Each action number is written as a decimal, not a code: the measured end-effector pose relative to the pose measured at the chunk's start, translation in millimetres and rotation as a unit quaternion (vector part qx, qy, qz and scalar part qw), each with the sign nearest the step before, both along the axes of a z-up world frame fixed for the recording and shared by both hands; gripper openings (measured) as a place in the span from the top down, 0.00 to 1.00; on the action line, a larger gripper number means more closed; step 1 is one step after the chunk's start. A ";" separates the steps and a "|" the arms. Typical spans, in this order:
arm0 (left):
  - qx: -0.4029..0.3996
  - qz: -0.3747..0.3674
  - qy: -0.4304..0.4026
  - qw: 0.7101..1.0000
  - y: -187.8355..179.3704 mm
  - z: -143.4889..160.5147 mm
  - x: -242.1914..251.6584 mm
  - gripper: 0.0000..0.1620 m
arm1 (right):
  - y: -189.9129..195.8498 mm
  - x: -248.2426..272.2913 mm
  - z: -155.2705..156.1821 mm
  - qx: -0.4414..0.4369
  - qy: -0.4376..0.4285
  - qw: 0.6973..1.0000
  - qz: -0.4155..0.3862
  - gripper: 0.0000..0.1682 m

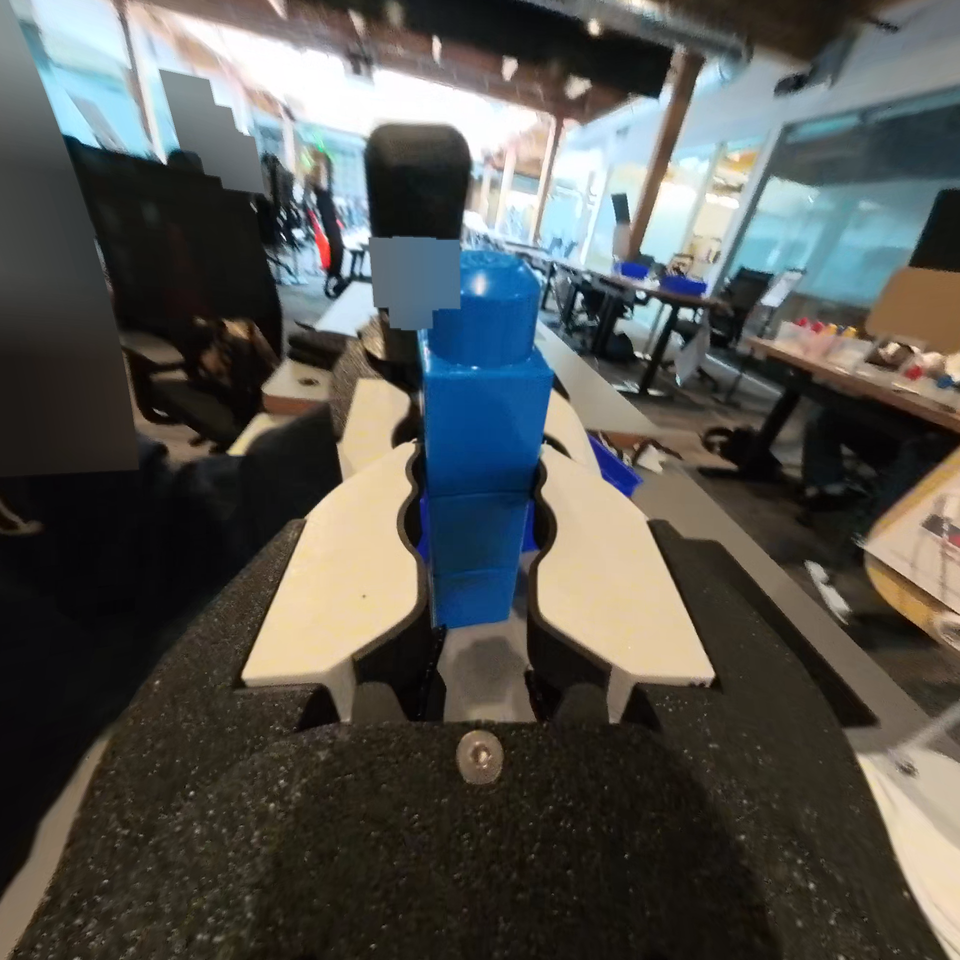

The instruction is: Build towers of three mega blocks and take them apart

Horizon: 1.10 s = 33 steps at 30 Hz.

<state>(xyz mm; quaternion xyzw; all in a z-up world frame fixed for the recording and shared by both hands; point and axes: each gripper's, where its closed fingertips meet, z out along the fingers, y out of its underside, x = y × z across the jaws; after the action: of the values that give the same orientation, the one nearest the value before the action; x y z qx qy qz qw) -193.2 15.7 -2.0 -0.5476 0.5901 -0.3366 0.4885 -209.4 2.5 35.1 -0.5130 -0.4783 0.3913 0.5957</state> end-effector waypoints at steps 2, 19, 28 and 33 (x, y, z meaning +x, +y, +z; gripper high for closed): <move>-0.019 -0.032 -0.009 0.999 -5.6 -3.1 12.0 0.48 | -4.0 0.0 4.1 -0.008 0.019 1.000 0.019 0.77; -0.066 -0.135 0.072 0.986 -40.8 -34.4 34.5 0.75 | -20.3 13.2 12.8 0.041 -0.023 0.999 0.002 0.76; -0.102 -0.127 0.082 0.983 -38.6 -39.2 35.4 0.75 | -20.1 21.4 16.0 0.241 -0.082 0.963 -0.089 0.78; -0.129 -0.122 0.077 0.981 -30.5 -45.3 35.9 0.75 | -14.3 35.7 25.4 0.272 -0.106 0.942 -0.164 0.78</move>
<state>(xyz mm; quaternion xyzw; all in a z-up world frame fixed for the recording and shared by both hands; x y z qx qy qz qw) -157.4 -14.8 -47.2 -0.5540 0.6401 -0.4239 0.3219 -173.6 -11.8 60.5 -0.4410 -0.5361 0.0863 0.7146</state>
